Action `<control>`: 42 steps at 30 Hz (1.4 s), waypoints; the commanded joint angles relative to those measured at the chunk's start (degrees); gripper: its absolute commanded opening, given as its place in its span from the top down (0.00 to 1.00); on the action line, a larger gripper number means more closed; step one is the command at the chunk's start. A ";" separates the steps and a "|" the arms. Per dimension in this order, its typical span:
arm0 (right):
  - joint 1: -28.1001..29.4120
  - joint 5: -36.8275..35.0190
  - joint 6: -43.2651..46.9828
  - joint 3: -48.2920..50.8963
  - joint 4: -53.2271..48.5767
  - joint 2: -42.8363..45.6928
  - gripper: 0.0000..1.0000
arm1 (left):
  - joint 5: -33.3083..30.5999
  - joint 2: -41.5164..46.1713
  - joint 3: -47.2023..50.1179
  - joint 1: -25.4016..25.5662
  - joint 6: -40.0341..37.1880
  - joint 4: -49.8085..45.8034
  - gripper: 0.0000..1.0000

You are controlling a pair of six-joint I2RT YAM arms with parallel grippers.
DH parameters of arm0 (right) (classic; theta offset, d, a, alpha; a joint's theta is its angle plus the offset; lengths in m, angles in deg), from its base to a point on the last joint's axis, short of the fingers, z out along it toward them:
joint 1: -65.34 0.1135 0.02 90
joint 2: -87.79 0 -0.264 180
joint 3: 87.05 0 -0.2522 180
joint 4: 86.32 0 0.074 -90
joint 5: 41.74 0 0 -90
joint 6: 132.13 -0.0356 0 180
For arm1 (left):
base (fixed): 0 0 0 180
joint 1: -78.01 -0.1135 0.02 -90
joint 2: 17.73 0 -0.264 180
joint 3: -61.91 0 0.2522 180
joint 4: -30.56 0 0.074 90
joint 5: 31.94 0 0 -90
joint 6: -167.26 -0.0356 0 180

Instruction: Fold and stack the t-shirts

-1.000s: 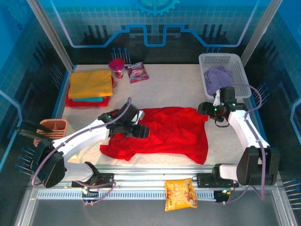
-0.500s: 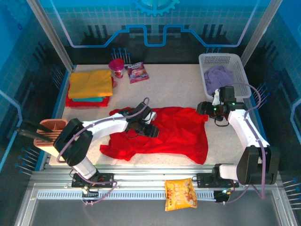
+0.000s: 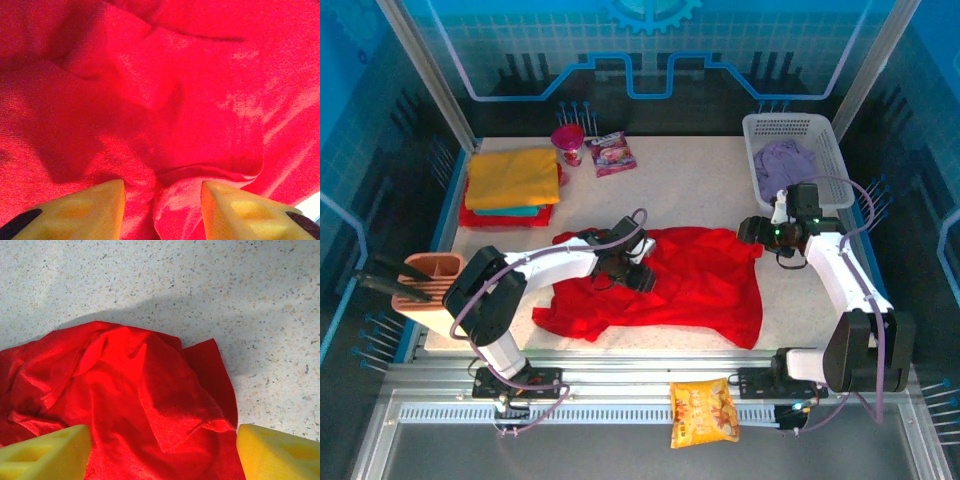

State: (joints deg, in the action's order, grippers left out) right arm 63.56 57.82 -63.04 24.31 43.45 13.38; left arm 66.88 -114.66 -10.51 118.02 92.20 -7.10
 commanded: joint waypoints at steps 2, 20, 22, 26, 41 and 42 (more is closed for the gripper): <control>0.51 0.99 0.96 -1.53 -1.02 0.80 0.23 | 2.60 -2.19 0.29 0.07 -2.10 0.11 0.56; 0.42 0.78 0.53 -1.46 -1.79 0.33 0.22 | 0.85 0.79 -0.57 0.07 0.70 -0.98 1.00; 0.38 0.35 0.67 -1.30 -2.60 0.09 0.22 | -3.54 3.14 -2.07 -0.02 0.69 -4.58 1.00; 0.93 -3.82 -0.14 -1.31 -5.31 0.67 0.24 | -10.93 8.63 -5.84 -2.08 1.44 -12.11 1.00; 9.82 -7.23 -4.74 4.16 -1.79 1.13 0.59 | -17.36 21.41 -13.72 -14.93 0.02 -23.81 1.00; 9.82 -7.90 -4.78 4.16 -1.46 0.51 0.59 | -17.67 22.46 -13.98 -15.57 -0.28 -24.15 1.00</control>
State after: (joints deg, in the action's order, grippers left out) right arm 72.80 51.83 -66.58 27.88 40.83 15.00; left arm 51.82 -96.12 -22.07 103.92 93.40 -27.15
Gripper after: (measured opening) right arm 0.415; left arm 0.053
